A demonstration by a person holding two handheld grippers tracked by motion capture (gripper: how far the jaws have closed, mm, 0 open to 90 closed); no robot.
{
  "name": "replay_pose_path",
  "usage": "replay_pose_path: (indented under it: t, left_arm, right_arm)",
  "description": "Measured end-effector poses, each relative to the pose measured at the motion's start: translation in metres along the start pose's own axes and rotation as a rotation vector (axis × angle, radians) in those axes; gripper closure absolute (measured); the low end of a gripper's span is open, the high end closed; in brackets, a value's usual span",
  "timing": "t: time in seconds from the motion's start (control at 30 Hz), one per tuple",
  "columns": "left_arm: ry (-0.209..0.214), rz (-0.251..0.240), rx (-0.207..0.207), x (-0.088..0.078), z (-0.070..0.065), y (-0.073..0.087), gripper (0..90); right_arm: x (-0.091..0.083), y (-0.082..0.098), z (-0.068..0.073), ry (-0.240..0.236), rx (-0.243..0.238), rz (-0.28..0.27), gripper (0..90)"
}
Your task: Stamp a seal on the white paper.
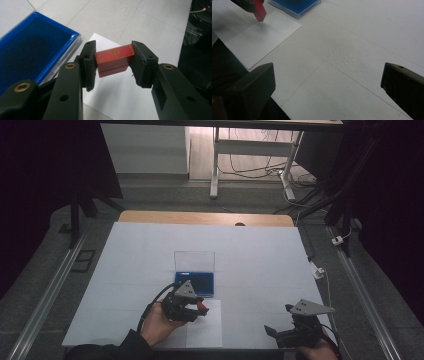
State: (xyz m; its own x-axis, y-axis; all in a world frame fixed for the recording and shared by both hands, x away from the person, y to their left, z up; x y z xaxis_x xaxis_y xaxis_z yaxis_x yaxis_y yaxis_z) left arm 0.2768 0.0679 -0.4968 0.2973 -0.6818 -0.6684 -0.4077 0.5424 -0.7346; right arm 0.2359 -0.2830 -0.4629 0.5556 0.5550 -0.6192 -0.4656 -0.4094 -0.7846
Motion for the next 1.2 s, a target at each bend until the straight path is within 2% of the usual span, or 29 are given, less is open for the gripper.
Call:
replay_pose_path:
  t: [0.17,0.47,0.7,0.9,1.0,1.2]
  left_arm:
    - [0.002,0.024,0.025,0.008,-0.004,0.002,57.7]
    - [0.003,0.056,0.025,0.016,-0.004,0.006,57.8]
    - [-0.008,0.081,0.048,0.021,-0.007,0.008,57.8]
    - [-0.030,0.074,0.064,0.022,-0.010,0.011,58.1]
    - [-0.022,0.063,0.045,0.023,-0.009,0.012,58.2]
    - [-0.041,0.049,0.071,0.022,-0.012,0.016,58.5]
  right_arm:
    - [0.000,0.000,0.000,-0.001,0.000,0.000,0.0]
    - [0.000,0.000,0.000,-0.002,-0.002,0.000,0.0]
    - [0.000,0.000,0.000,-0.002,-0.002,-0.001,0.0]
    - [0.000,0.000,0.000,-0.002,-0.002,0.000,0.0]
    - [0.000,0.000,0.000,-0.002,-0.002,0.001,0.0]
    - [0.001,0.000,0.000,-0.001,-0.008,0.009,0.0]
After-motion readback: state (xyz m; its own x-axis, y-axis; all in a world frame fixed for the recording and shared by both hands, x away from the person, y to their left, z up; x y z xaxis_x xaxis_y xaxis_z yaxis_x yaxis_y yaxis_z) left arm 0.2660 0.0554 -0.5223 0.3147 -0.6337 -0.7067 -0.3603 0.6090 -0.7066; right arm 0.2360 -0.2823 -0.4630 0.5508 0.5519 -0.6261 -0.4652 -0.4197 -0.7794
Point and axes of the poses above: each handheld gripper's, and its own axes: x roughly forward along the jaws, y roughly out of its underside, z roughly to its left, the point moved 1 cm from there along x, roughly forward along the jaws, and after that the axes turned 3 degrees about -z, right-handed, at the moved point
